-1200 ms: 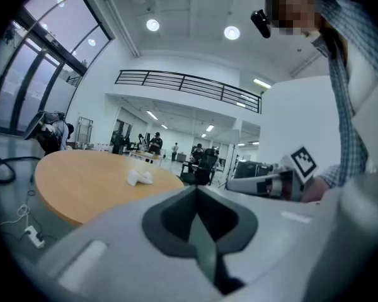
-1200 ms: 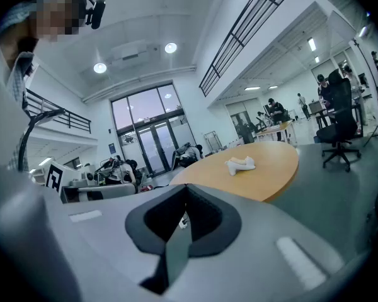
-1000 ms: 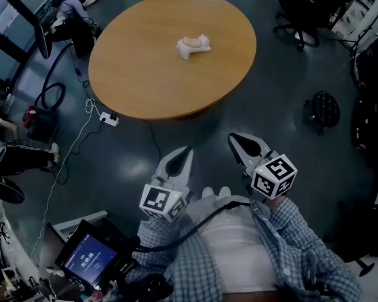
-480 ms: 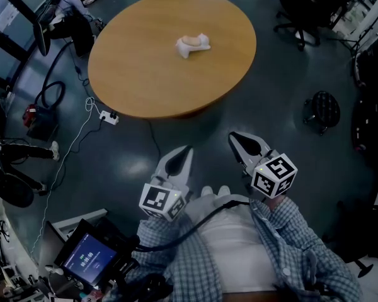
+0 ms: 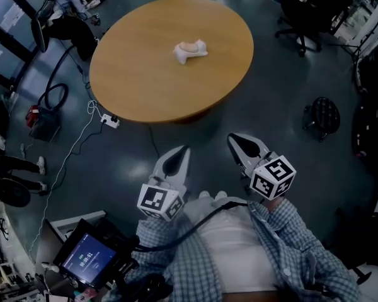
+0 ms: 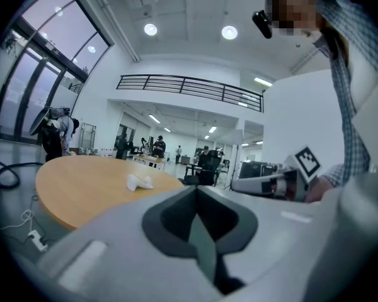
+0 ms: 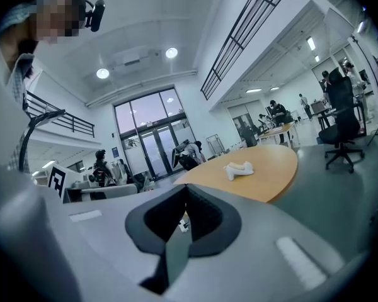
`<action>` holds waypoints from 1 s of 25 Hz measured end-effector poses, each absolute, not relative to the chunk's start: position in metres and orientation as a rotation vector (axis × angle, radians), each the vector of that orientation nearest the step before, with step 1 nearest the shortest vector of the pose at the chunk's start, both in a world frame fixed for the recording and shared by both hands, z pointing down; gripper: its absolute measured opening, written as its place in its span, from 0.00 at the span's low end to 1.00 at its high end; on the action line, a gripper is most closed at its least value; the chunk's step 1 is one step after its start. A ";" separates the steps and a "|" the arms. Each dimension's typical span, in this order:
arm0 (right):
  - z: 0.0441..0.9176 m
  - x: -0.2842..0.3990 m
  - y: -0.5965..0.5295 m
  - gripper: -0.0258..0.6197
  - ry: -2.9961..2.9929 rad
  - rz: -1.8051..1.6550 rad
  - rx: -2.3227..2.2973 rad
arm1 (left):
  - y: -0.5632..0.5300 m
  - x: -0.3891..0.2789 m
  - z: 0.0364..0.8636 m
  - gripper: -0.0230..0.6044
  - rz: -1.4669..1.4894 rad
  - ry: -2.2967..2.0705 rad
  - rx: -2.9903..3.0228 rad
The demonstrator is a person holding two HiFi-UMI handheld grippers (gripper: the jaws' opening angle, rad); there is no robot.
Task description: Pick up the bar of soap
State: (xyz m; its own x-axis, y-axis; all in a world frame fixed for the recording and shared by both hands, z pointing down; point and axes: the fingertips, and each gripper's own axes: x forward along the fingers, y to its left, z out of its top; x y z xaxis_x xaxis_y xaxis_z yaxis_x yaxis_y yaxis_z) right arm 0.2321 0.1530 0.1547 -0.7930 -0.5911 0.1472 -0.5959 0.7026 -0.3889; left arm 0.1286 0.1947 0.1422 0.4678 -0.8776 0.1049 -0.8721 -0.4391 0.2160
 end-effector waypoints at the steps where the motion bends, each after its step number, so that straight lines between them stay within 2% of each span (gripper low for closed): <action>1: 0.155 0.236 0.152 0.04 -2.889 0.666 1.006 | 0.193 0.132 0.140 0.03 -0.033 -1.514 2.474; 13: 0.169 0.262 0.126 0.04 -2.879 0.666 0.995 | 0.162 0.143 0.139 0.03 -0.021 -1.581 2.431; 20: 0.181 0.251 0.073 0.04 -2.856 0.689 1.030 | 0.109 0.126 0.148 0.03 -0.038 -1.574 2.429; 25: 0.175 0.222 0.005 0.04 -2.833 0.545 1.003 | 0.048 0.093 0.149 0.03 -0.045 -1.581 2.413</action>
